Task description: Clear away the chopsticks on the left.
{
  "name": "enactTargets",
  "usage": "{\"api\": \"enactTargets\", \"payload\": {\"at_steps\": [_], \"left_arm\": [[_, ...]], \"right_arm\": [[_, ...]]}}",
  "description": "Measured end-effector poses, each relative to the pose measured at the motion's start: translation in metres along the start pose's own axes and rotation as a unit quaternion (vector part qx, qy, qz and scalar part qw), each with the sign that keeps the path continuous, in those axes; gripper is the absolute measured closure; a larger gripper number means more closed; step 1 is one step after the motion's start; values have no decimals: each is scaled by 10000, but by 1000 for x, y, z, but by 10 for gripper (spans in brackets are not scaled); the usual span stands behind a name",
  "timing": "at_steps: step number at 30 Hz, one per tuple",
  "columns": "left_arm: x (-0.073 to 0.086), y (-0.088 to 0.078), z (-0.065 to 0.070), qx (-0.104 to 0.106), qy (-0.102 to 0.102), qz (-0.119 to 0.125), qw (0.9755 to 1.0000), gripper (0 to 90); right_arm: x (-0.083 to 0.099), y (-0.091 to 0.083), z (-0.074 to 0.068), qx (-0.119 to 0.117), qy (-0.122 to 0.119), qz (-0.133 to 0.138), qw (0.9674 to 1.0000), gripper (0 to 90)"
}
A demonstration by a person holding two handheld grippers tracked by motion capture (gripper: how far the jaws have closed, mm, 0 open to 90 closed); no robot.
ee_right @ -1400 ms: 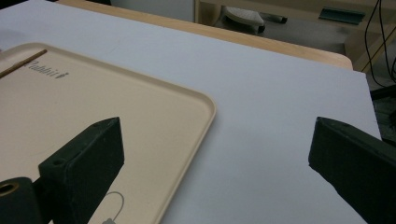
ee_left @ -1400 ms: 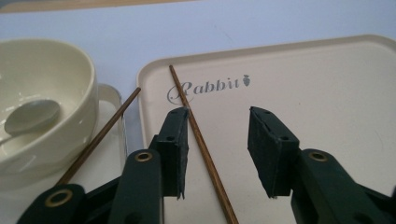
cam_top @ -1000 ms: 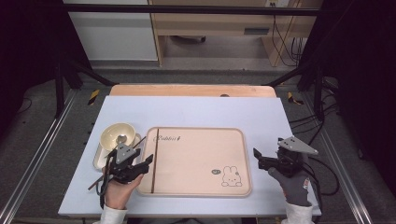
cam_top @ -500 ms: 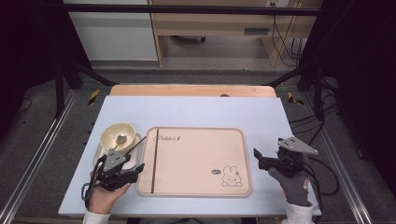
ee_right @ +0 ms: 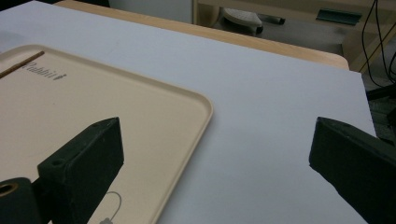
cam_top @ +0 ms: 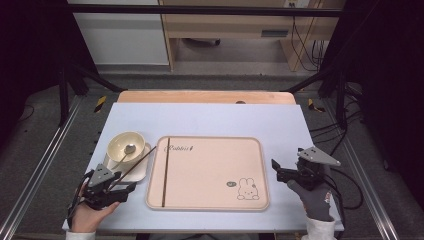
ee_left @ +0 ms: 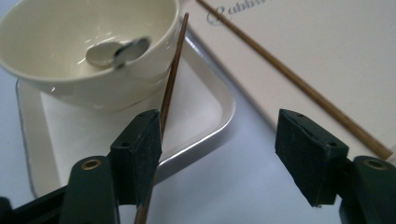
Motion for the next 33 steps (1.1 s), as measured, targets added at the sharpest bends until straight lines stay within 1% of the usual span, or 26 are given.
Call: {"api": "enactTargets", "payload": {"at_steps": [2, 6, 7, 10, 13, 14, 15, 16, 17, 19, 21, 23, 24, 27, 31, 32, 33], "left_arm": [[2, -2, -5, -61, -14, -52, 10000, 299], [4, -3, -14, -151, -144, 77, 9998, 300], [4, -3, -17, -177, -162, 64, 9997, 306], [6, -2, -25, -246, -268, 166, 9992, 341], [6, 2, -33, -270, -354, 171, 9989, 396], [6, 3, -35, -266, -338, 128, 9990, 415], [6, 5, -36, -276, -364, 146, 9989, 433], [5, 6, -38, -289, -347, 105, 9989, 448], [5, 7, -39, -321, -351, 113, 9988, 463], [4, 10, -41, -311, -361, 70, 9988, 502], [4, 13, -43, -315, -310, -15, 9990, 530], [6, 17, -45, -313, -302, -65, 9990, 561], [6, 18, -46, -317, -261, -124, 9991, 569], [8, 21, -47, -311, -242, -181, 9991, 610], [8, 23, -47, -294, -257, -163, 9991, 675], [8, 23, -48, -297, -230, -168, 9992, 692], [8, 23, -48, -280, -245, -194, 9991, 711]], "right_arm": [[0, 0, 0, 2, -7, -4, 10000, 33], [0, 1, -1, 12, 1, -20, 10000, 34], [0, 1, -1, -3, 16, -32, 10000, 34], [1, 2, -2, 5, -32, -53, 10000, 34], [1, 4, -3, 10, -63, -65, 10000, 34], [1, 4, -3, 9, -66, -65, 10000, 34], [1, 4, -3, 12, -61, -68, 10000, 34], [1, 4, -3, 11, -61, -67, 10000, 34], [1, 4, -3, 9, -60, -64, 10000, 34], [1, 4, -3, 15, -73, -63, 10000, 34], [1, 4, -2, 19, -73, -65, 10000, 34], [1, 4, -2, 17, -77, -62, 9999, 34], [1, 4, -2, 18, -79, -66, 9999, 34], [2, 4, -3, 15, -69, -79, 9999, 34], [2, 4, -3, 16, -68, -81, 9999, 34], [2, 4, -3, 14, -69, -83, 9999, 34], [2, 4, -3, 16, -64, -85, 9999, 34]]}}
Point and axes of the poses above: each handheld gripper's, and its own axes: y roughly forward along the jaws, x roughly out of its underside, z roughly to its right, the point moved 1 cm from there along y, roughly forward along the jaws, and after that the axes turned 11 degrees about x, right-handed, at the moved point
